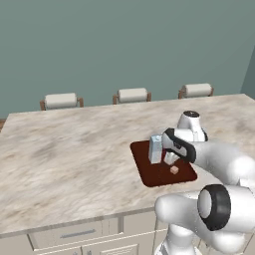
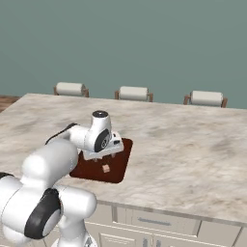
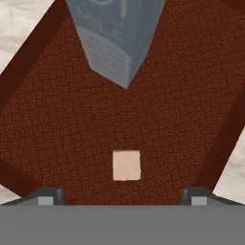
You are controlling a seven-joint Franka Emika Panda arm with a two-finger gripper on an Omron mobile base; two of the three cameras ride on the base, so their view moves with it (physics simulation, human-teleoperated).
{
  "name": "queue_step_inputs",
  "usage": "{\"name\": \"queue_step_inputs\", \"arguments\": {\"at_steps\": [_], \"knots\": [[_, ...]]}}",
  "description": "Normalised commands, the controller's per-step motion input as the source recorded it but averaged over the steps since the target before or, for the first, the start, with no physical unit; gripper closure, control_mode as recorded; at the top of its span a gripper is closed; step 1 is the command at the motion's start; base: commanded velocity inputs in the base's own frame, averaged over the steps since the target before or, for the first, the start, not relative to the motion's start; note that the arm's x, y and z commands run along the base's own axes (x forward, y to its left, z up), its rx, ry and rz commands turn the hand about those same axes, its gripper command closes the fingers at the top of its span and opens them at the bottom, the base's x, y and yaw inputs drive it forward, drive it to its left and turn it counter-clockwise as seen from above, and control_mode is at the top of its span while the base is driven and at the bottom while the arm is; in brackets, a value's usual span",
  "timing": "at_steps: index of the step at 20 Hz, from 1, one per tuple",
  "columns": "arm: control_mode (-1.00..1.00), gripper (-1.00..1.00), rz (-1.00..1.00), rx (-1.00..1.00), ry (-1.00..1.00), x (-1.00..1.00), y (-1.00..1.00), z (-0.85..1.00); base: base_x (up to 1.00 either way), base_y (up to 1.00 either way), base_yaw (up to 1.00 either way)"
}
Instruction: Take out the milk from the fridge and place it on the tray on the counter. Then take the sugar cube near the tray and place it in the tray.
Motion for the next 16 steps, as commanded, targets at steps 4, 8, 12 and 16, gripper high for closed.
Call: {"name": "queue_step_inputs", "arguments": {"at_steps": [4,8,12,16], "knots": [[-1.0,-1.0,-0.04,0.01,-0.03,-0.69,0.04,0.98,0.0,0.0,0.0],[-1.0,-1.0,-0.11,0.1,0.0,-0.74,0.11,1.0,0.0,0.0,0.0],[-1.0,-1.0,-0.07,0.02,-0.01,-0.68,0.15,1.0,0.0,0.0,0.0],[-1.0,-1.0,-0.06,0.0,-0.06,-0.68,0.13,1.0,0.0,0.0,0.0]]}}
